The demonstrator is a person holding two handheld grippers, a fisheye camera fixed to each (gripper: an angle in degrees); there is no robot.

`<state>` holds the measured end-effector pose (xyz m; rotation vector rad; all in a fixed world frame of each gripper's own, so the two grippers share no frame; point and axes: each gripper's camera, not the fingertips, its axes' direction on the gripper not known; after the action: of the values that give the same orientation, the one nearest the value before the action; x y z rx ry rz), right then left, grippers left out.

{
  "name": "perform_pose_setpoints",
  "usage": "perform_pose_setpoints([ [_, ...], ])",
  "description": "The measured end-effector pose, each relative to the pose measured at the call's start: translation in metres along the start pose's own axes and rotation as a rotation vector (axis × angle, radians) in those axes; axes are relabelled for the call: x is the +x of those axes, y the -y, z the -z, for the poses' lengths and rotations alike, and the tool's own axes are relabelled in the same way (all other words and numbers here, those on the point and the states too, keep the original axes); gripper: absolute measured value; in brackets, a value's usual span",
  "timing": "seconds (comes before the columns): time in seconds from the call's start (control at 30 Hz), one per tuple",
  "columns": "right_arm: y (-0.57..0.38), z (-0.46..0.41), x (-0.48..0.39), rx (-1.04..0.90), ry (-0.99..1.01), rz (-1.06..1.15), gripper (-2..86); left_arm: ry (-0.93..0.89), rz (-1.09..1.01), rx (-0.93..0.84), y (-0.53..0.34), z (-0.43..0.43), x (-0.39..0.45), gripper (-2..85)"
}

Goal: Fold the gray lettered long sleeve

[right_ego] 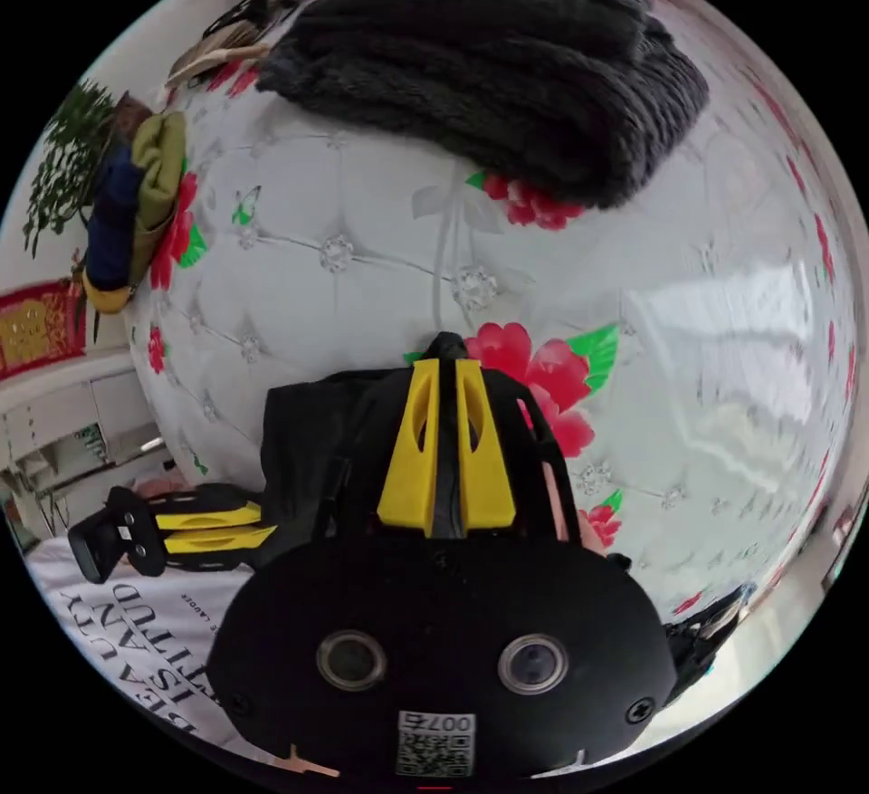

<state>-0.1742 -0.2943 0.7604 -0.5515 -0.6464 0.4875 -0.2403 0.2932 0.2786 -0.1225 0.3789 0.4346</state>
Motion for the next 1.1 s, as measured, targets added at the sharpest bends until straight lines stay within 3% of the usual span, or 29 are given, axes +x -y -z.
perform_pose_setpoints([
  [0.13,0.002,0.079,-0.053,0.197,0.131,0.268,1.0,0.081,0.058,0.098,-0.015,0.029,-0.014,6.4],
  [0.2,-0.021,0.167,-0.082,0.462,0.211,0.447,0.6,0.141,0.124,0.182,-0.027,0.056,-0.026,6.9],
  [0.3,-0.046,0.246,-0.094,0.704,0.335,0.586,0.7,0.233,0.256,0.272,-0.049,0.095,-0.052,8.0],
  [0.37,-0.041,0.263,-0.092,0.761,0.43,0.59,1.4,0.295,0.335,0.285,-0.063,0.107,-0.073,8.4],
  [0.5,-0.002,0.231,-0.082,0.605,0.36,0.446,2.4,0.266,0.432,0.218,-0.072,0.098,-0.101,8.9],
  [0.63,-0.035,0.195,-0.036,0.569,0.338,0.335,3.2,0.212,0.435,0.117,-0.081,0.079,-0.097,9.0],
  [0.73,-0.113,0.156,0.011,0.559,0.301,0.236,3.7,0.18,0.372,0.012,-0.092,0.063,-0.078,9.0],
  [0.9,-0.325,0.052,0.098,0.385,0.239,-0.136,3.7,0.103,0.274,-0.152,-0.113,0.049,-0.04,9.4],
  [1.1,-0.56,-0.018,0.115,0.191,0.224,-0.536,4.2,0.112,0.258,-0.343,-0.127,0.03,-0.008,9.8],
])
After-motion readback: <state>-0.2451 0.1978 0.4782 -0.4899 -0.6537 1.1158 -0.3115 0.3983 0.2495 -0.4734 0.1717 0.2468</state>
